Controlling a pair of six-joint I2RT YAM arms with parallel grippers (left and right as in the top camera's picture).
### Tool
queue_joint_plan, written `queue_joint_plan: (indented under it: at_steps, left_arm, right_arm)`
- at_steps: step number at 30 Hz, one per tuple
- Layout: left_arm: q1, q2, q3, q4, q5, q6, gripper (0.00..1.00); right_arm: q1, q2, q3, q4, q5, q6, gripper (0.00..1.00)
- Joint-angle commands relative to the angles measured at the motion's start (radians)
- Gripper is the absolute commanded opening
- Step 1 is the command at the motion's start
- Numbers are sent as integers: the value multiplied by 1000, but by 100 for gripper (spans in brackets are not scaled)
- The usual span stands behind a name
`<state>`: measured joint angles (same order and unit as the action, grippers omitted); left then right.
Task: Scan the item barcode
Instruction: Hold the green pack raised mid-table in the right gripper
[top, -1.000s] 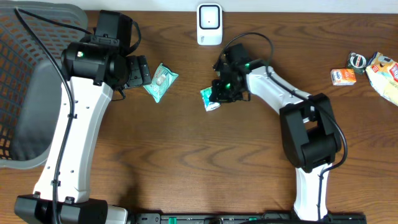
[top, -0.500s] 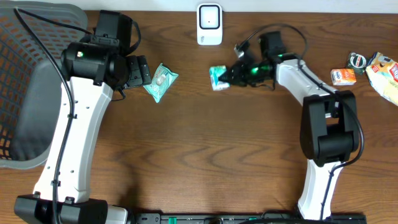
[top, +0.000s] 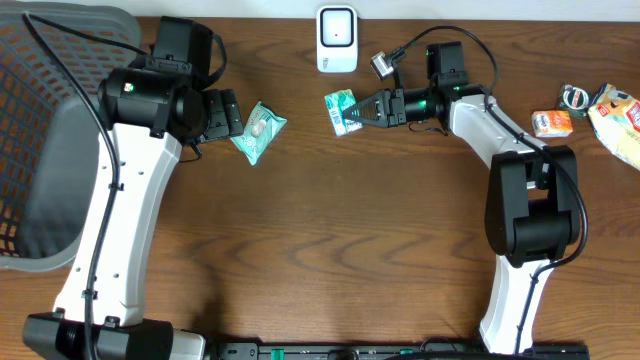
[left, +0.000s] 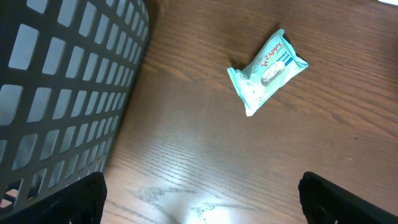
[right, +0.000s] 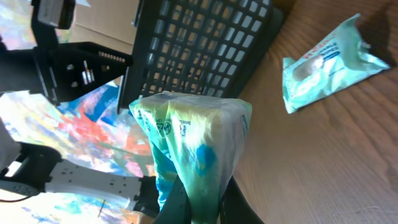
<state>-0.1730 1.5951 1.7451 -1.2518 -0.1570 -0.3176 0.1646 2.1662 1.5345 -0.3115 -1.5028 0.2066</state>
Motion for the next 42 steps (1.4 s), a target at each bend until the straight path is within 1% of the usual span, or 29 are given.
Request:
queue_joint_plan:
  at_steps: [1, 5, 7, 12, 15, 37, 38, 42]
  left_arm:
    - [2, -2, -3, -2, -12, -9, 98]
    - [2, -2, -3, -2, -12, -9, 98]
    - [2, -2, -3, -2, -12, -9, 98]
    - [2, -2, -3, -2, -12, -9, 98]
    - [2, -2, -3, -2, -12, -9, 98]
    - [2, -2, -3, -2, -12, -9, 98]
    - [2, -2, -3, -2, -12, -9, 98]
    - [2, -2, -3, -2, -12, -9, 98]
  right_arm:
    - [-5, -27, -3, -15, -60, -22, 1]
    - [-55, -27, -3, -55, -60, -27, 1]
    - [-80, -27, -3, -100, -60, -54, 1]
    - [-114, -27, -3, -277, -60, -218, 1]
    - [-128, -27, -3, -331, -60, -270, 1]
    - [-133, -27, -3, -315, -59, -286, 1]
    - [-133, -27, -3, -313, -59, -295, 1]
    - [-125, -27, -3, -314, -59, -419, 1]
